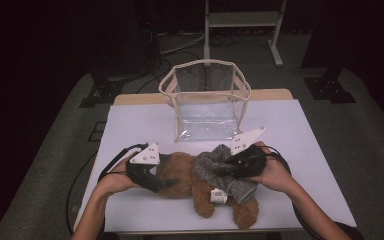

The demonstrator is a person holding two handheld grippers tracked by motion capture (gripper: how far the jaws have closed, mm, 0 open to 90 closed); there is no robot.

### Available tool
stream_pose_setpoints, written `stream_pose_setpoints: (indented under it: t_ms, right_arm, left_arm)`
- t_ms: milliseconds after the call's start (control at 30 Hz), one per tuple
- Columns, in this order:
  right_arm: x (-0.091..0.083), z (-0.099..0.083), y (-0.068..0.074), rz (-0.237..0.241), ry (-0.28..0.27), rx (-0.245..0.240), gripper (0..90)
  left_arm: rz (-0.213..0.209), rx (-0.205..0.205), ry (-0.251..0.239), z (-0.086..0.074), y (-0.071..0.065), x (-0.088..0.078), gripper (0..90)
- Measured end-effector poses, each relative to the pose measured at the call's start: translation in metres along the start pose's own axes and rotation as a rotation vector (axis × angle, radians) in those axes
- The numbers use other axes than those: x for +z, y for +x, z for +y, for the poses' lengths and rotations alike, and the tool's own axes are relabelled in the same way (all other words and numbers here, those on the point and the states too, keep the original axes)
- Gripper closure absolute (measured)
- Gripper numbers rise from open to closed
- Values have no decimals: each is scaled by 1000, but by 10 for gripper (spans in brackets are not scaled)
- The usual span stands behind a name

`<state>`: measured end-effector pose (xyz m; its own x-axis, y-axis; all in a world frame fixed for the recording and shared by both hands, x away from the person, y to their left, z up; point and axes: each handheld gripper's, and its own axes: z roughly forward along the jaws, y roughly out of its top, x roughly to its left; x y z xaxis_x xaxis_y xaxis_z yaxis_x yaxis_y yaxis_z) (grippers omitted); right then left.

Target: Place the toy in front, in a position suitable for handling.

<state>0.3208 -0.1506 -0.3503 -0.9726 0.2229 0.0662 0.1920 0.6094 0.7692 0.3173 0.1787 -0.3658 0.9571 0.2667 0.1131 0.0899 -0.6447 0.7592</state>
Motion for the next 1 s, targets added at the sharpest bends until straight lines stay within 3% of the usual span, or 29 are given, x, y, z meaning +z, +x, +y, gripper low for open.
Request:
stream_pose_setpoints:
  t_ms: [100, 200, 267, 433, 567, 700, 800, 1000]
  right_arm:
    - [-6, -8, -7, -10, -2, 23, 766]
    - [-10, -11, -10, -9, -2, 40, 766]
    - [-12, -10, -9, -10, 1, 35, 765]
    - [-28, -6, -8, -40, 3, 30, 764]
    - [-33, 1, -5, -58, 13, 15, 763]
    - [-20, 8, 2, -37, 40, -16, 761]
    - [-12, 6, 6, -36, 86, -35, 760]
    - [-39, -10, 8, -50, 102, -8, 760]
  left_arm:
    - [33, -49, 15, -11, 8, -4, 157]
    - [-15, -82, 7, -21, 13, 2, 162]
    - [-74, -69, -13, -23, 10, 9, 261]
    - [-122, -53, -30, -15, 1, 26, 299]
    - [-133, -14, -30, -1, -7, 41, 301]
    - [-140, 17, -28, 6, -14, 53, 295]
    - [-125, 12, -28, 5, -14, 52, 289]
    - [-109, 20, -32, 3, -15, 51, 276]
